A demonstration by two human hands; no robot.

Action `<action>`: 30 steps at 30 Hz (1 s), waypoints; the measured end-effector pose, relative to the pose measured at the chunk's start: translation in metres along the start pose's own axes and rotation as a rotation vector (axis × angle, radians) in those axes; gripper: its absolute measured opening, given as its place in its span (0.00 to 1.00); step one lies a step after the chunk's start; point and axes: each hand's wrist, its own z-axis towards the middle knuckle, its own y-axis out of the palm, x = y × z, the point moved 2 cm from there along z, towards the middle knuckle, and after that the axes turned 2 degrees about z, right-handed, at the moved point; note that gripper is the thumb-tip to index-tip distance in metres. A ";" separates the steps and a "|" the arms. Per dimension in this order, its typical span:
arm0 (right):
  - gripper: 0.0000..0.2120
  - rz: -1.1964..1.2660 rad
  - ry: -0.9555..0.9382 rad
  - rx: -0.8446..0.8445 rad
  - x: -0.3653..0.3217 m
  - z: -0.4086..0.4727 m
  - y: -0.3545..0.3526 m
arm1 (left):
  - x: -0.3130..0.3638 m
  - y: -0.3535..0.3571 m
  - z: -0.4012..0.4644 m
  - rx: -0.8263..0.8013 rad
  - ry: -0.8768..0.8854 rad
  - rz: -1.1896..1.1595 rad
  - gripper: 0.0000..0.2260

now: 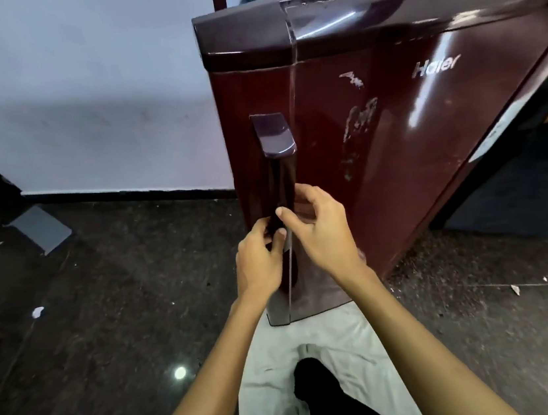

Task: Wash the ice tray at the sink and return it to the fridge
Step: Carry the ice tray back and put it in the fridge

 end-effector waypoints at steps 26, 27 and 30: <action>0.14 -0.035 -0.118 -0.227 0.021 0.166 0.029 | -0.001 -0.003 0.163 0.095 -0.027 0.088 0.06; 0.14 -0.027 -0.116 -0.229 0.022 0.166 0.029 | -0.003 -0.002 0.163 0.095 -0.025 0.082 0.06; 0.14 -0.011 -0.103 -0.211 0.022 0.165 0.031 | -0.006 -0.002 0.165 0.090 -0.033 0.089 0.05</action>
